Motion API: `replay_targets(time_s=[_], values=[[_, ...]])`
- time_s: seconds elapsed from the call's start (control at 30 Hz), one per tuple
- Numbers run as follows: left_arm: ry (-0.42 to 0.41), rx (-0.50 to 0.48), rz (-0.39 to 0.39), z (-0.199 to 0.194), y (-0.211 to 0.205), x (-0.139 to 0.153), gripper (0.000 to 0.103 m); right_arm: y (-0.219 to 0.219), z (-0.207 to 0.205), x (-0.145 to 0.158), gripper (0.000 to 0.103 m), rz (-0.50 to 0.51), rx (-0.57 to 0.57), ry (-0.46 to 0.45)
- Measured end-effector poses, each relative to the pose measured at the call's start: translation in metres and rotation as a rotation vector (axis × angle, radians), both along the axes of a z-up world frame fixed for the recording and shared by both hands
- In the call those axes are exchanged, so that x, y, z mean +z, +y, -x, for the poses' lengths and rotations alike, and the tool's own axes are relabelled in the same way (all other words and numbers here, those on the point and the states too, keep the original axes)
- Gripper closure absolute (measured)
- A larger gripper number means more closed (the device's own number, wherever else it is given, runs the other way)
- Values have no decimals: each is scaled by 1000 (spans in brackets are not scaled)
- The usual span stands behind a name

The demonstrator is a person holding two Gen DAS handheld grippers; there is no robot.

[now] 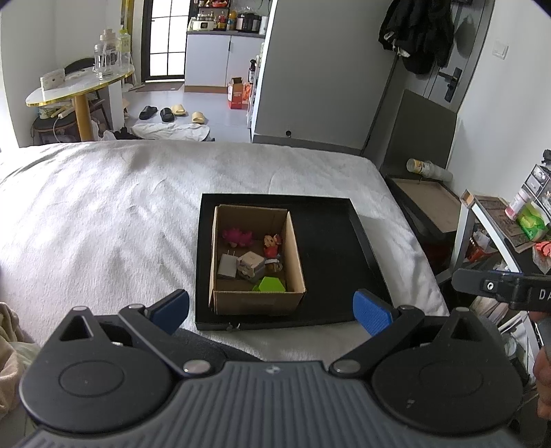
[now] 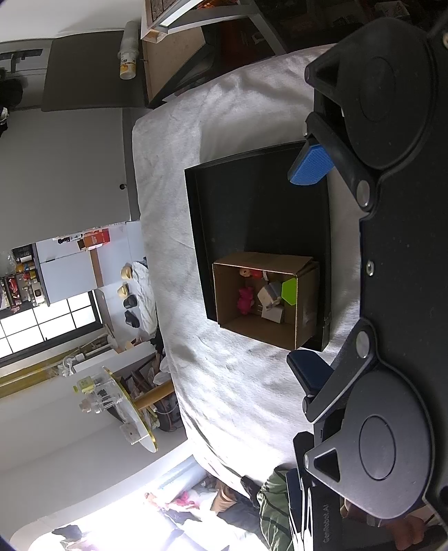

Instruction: Organize rigid objects

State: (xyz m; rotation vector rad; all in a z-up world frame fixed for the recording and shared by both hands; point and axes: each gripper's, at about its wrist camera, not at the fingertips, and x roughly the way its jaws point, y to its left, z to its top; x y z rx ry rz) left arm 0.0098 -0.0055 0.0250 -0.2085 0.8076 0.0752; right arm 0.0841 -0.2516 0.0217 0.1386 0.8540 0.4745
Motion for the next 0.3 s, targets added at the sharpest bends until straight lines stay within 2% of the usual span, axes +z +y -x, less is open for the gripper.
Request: replay_targets(time_s=[0.3], values=[[-7,-19,5,0,-1,-1,2,1,0,0,0,2,1,5]])
